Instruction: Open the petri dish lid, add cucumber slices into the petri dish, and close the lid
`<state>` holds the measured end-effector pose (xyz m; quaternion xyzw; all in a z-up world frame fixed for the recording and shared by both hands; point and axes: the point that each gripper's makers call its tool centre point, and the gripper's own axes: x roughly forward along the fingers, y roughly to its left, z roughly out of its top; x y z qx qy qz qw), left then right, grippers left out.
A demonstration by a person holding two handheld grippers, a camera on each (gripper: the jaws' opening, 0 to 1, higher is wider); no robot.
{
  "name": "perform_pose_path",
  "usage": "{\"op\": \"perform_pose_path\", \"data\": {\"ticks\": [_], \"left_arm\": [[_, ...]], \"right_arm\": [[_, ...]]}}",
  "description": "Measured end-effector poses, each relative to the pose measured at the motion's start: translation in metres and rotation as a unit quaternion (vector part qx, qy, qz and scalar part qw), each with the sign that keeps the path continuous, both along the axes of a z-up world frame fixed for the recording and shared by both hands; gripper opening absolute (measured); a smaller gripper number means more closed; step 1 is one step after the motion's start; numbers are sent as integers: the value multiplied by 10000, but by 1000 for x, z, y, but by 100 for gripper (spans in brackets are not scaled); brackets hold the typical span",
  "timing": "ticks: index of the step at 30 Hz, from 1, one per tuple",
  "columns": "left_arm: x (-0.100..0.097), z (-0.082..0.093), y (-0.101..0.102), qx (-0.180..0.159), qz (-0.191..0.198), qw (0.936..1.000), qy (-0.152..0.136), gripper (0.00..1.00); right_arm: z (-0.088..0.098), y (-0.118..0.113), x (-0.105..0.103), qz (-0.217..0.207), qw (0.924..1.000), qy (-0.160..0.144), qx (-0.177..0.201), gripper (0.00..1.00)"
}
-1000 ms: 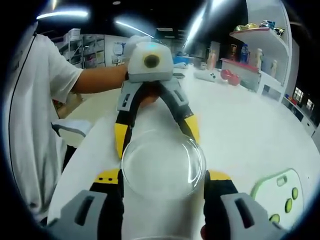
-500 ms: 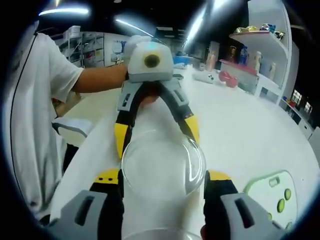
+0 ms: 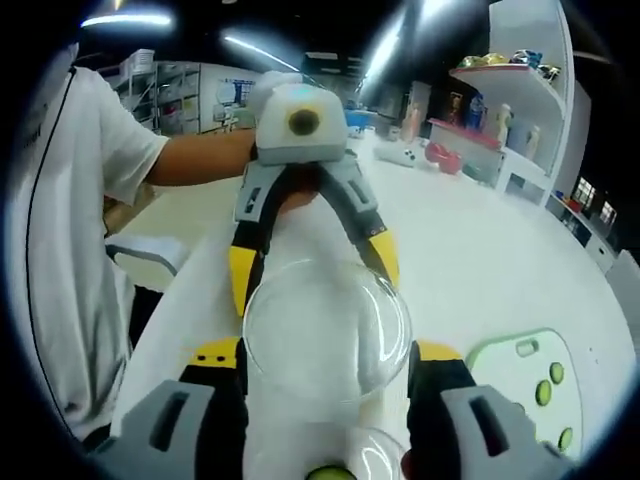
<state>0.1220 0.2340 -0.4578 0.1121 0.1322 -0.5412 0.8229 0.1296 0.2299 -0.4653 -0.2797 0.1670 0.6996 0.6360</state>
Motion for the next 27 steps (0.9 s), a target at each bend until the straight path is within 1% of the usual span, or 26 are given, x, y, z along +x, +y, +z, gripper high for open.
{"op": "perform_pose_path", "data": {"ticks": [7,15,27], "left_arm": [[2,4,-12,-11,-98,9999,-31,65],[6,8,-30,16,-250,9997,-66,65],[11,5,-56,-6,-442,9990,-48,65]], "right_arm": [[5,-14,3,-109,9999,-37,-23,64],[6,-31,6,-254,9997,-58,-48,64],[4,-56,11,-448,9989,-74,-121,64]]}}
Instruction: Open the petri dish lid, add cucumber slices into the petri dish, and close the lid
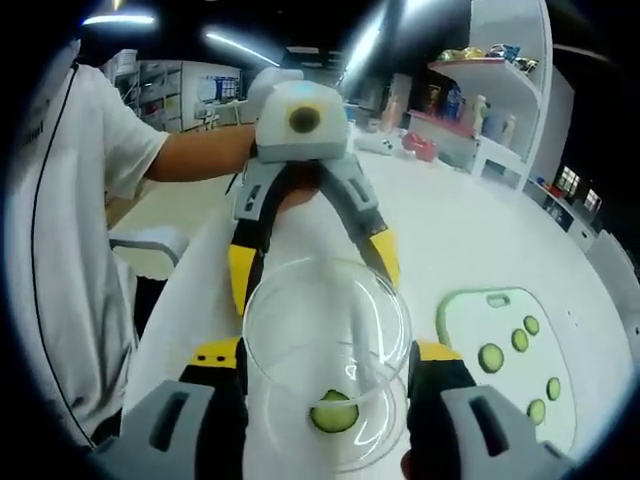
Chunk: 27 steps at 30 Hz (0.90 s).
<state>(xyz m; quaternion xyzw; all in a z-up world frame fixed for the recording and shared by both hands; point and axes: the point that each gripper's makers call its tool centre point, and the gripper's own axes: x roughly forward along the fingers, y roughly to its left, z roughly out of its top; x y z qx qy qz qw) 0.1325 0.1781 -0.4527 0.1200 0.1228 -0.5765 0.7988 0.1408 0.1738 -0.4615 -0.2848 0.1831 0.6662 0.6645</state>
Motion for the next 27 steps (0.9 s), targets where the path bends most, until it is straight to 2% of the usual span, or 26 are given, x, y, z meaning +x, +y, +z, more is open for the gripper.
{"op": "perform_pose_path", "data": {"ticks": [27], "left_arm": [[6,-2,-40,-35,-389,9992,13,65]], "right_arm": [[-3,-42,5,-379,9993,37,-35,64]]}}
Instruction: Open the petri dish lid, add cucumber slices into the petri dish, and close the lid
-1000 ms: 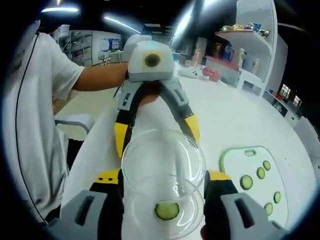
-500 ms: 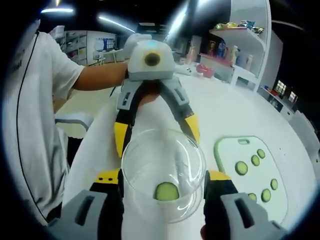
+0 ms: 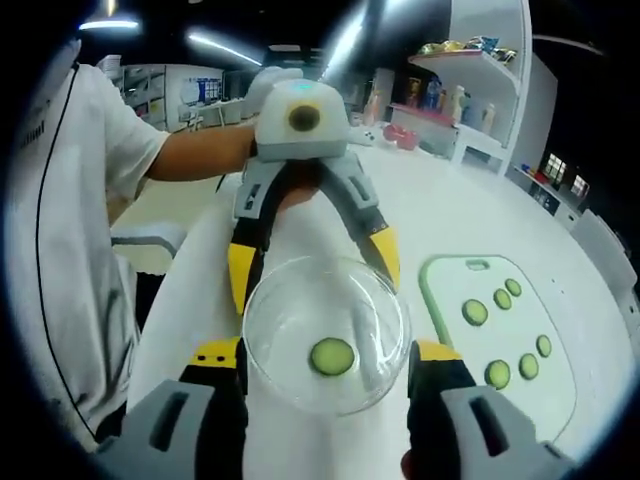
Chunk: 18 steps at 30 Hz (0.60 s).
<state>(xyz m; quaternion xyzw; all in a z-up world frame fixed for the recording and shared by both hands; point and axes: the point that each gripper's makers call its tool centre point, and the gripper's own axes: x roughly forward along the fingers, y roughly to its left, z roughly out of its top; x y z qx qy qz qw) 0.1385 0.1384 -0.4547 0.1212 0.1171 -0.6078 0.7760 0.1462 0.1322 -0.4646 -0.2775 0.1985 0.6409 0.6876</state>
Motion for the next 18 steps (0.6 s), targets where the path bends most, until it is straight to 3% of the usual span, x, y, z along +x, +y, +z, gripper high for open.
{"op": "perform_pose_path", "data": {"ticks": [18], "left_arm": [[1,-3,-8,11,-86,10000,23,65]], "right_arm": [[-4,-8,1,-77,10000,42,-1,64]]}}
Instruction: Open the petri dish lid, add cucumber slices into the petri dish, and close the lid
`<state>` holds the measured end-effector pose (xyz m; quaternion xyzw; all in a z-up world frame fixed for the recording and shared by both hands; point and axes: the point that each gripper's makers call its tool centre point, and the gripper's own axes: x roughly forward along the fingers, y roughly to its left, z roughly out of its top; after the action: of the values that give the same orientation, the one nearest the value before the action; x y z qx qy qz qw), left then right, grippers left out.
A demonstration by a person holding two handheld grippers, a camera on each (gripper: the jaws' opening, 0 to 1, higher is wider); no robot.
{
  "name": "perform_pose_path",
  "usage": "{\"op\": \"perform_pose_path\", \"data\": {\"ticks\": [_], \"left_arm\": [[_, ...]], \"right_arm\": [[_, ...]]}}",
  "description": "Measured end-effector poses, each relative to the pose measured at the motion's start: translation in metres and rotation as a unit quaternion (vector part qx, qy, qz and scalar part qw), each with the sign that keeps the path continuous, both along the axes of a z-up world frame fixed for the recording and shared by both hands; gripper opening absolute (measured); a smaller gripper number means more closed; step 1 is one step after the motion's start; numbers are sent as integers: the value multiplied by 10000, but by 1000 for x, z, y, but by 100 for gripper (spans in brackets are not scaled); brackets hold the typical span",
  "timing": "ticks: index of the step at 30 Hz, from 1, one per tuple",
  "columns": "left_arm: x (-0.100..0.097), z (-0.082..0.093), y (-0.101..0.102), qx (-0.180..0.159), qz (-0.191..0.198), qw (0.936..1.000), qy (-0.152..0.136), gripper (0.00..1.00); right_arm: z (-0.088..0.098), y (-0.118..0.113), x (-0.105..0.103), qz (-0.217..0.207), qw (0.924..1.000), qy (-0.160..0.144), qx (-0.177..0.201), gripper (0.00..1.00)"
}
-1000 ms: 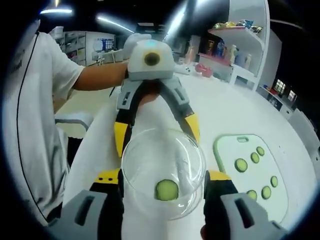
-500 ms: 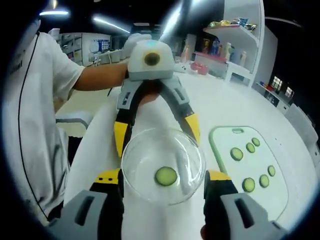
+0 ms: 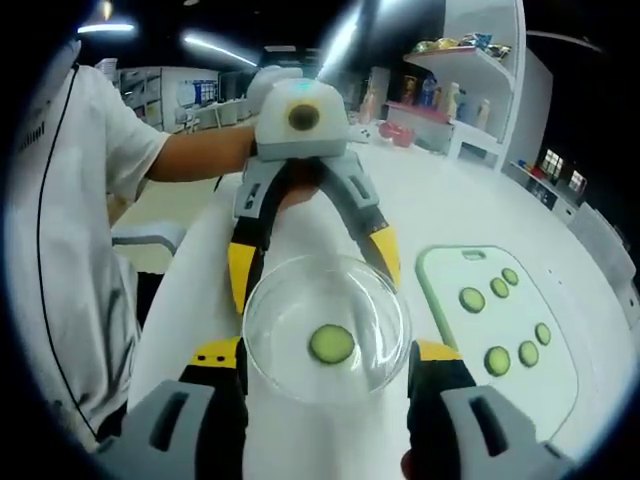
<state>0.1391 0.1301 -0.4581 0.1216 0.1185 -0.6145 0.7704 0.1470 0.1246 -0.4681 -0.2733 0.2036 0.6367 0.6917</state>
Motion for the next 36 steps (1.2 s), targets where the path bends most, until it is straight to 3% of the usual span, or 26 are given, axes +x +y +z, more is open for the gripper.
{"op": "perform_pose_path", "data": {"ticks": [36], "left_arm": [[1,-24,0,62,21,9997,227,65]], "right_arm": [[-25,1,1,29,9997,232,-84,64]]}}
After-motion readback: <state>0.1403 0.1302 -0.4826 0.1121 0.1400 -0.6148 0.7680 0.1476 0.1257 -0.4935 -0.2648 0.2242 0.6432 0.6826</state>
